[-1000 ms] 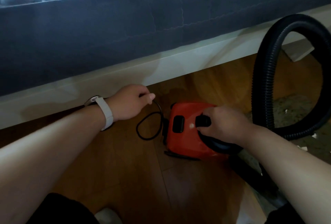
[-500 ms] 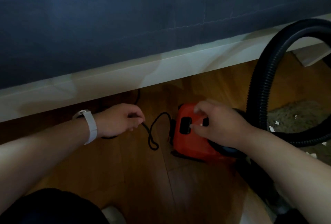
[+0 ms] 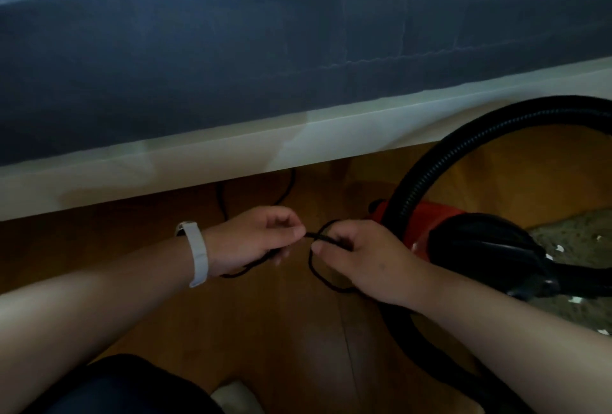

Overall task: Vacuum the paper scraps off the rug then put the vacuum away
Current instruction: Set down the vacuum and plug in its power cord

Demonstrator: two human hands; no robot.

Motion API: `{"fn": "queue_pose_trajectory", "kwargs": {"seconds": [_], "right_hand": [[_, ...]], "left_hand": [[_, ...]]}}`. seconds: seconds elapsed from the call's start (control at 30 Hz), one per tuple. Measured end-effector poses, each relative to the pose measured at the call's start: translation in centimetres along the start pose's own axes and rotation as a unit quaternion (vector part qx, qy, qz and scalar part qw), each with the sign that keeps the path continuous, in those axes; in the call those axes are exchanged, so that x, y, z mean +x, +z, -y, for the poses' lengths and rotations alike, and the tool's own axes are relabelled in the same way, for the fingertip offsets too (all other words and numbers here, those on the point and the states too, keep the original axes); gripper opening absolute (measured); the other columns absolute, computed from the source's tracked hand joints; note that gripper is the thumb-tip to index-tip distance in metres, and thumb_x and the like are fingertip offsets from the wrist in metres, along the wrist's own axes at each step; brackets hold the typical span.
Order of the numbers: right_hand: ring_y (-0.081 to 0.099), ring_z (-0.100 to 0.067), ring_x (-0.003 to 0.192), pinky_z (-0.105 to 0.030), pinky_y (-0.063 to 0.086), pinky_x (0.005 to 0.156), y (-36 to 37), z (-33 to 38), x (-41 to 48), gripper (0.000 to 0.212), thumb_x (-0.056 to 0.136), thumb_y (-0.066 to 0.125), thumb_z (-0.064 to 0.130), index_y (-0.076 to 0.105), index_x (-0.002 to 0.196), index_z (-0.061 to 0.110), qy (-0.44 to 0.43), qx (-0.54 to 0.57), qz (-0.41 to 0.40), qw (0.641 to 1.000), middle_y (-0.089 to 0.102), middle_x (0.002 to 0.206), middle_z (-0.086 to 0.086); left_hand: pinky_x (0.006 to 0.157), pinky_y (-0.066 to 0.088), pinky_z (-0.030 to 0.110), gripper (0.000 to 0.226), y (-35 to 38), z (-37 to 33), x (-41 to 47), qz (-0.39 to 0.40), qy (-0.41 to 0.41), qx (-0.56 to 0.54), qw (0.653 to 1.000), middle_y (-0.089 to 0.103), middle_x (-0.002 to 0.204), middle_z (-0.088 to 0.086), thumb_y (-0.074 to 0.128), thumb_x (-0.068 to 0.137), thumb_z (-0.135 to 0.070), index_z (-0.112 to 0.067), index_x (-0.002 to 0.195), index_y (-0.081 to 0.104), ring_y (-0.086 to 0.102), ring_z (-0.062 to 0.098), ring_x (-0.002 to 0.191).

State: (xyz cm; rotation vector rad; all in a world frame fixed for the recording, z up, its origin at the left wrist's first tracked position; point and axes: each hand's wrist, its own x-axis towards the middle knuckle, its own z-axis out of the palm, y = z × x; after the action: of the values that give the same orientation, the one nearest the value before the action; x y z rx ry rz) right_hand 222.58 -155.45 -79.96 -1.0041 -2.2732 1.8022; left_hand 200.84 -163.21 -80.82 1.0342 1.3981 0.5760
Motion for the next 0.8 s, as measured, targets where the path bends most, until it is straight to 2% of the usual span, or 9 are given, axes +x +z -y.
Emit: {"fn": "queue_pose_trajectory", "kwargs": {"seconds": [0.1,0.2,0.3,0.4,0.5,0.6,0.7,0.77,0.8], "right_hand": [[0.047,-0.002,0.042,-0.017,0.036,0.041,-1.7,0.3,0.1,0.043,0.094,0.064,0.040,0.059,0.069,0.006,-0.011,-0.003,-0.066,0.998,0.048,0.049,0.010],[0.045,-0.002,0.044,-0.019,0.035,0.044,-3.8,-0.2,-0.5,0.045,0.094,0.066,0.038,0.050,0.057,0.016,-0.022,-0.053,-0.077,0.995,0.044,0.049,0.011],[0.043,-0.003,0.045,-0.016,0.030,0.046,-5.4,-0.7,-1.2,0.048,0.095,0.065,0.032,0.044,0.055,0.020,-0.029,-0.104,-0.067,0.992,0.041,0.049,0.012],[0.049,-0.003,0.048,-0.016,0.033,0.045,-6.5,-0.5,-1.5,0.040,0.094,0.065,0.035,0.049,0.062,0.019,-0.006,-0.149,-0.036,0.988,0.049,0.053,0.016],[0.057,-0.001,0.059,-0.019,0.043,0.049,-6.5,0.5,-1.7,0.021,0.089,0.067,0.044,0.054,0.082,0.030,0.011,-0.179,-0.016,0.984,0.060,0.068,0.014],[0.060,-0.003,0.069,-0.024,0.052,0.057,-6.4,1.2,-1.9,0.017,0.091,0.063,0.045,0.051,0.099,0.037,0.000,-0.214,-0.017,0.977,0.062,0.080,0.010],[0.059,-0.007,0.062,-0.025,0.047,0.051,-6.5,0.6,-2.2,0.013,0.098,0.058,0.037,0.056,0.093,0.024,0.010,-0.194,-0.018,0.981,0.061,0.071,0.005],[0.057,-0.013,0.057,-0.029,0.043,0.049,-6.2,-0.4,-2.5,0.020,0.099,0.056,0.031,0.056,0.084,0.019,0.009,-0.210,-0.006,0.978,0.060,0.067,0.003],[0.056,-0.013,0.055,-0.028,0.042,0.048,-6.0,-0.9,-2.7,0.021,0.099,0.056,0.029,0.055,0.082,0.018,0.004,-0.226,-0.001,0.974,0.059,0.066,0.002]], "left_hand": [[0.072,0.044,0.031,0.045,-1.6,1.5,-0.6,0.014,-0.029,0.115,0.993,0.054,0.061,-0.008,0.045,0.094,-0.064,-0.028,0.076,0.067,0.051,0.011,0.058],[0.065,0.040,0.035,0.068,-3.1,2.7,-1.1,-0.027,-0.039,0.193,0.980,0.045,0.058,-0.005,0.041,0.082,-0.083,-0.020,0.070,0.064,0.044,0.017,0.057],[0.055,0.032,0.031,0.065,-4.4,2.5,-1.5,-0.068,-0.006,0.289,0.955,0.038,0.053,-0.008,0.042,0.079,-0.080,-0.020,0.058,0.054,0.039,0.012,0.050],[0.052,0.033,0.031,0.063,-3.7,0.3,-1.5,-0.077,0.019,0.359,0.930,0.038,0.051,-0.007,0.036,0.080,-0.078,-0.022,0.055,0.049,0.041,0.014,0.047],[0.051,0.036,0.031,0.061,-0.5,-2.1,-0.9,-0.020,0.043,0.343,0.938,0.038,0.053,-0.008,0.036,0.083,-0.079,-0.025,0.056,0.048,0.041,0.014,0.049],[0.049,0.035,0.022,0.044,2.1,-2.0,0.5,0.056,0.016,0.276,0.959,0.040,0.054,-0.012,0.046,0.095,-0.062,-0.036,0.060,0.052,0.040,0.006,0.050],[0.057,0.041,0.012,0.034,2.5,-0.2,1.2,0.109,-0.057,0.240,0.963,0.059,0.063,-0.019,0.050,0.100,-0.050,-0.048,0.069,0.063,0.055,-0.003,0.058],[0.068,0.046,0.018,0.027,1.9,1.5,1.7,0.110,-0.093,0.224,0.964,0.065,0.076,-0.019,0.050,0.099,-0.051,-0.045,0.080,0.068,0.061,0.000,0.071],[0.071,0.047,0.023,0.026,1.4,2.5,2.1,0.086,-0.099,0.220,0.967,0.065,0.080,-0.017,0.051,0.098,-0.052,-0.040,0.085,0.070,0.062,0.004,0.076]]}}
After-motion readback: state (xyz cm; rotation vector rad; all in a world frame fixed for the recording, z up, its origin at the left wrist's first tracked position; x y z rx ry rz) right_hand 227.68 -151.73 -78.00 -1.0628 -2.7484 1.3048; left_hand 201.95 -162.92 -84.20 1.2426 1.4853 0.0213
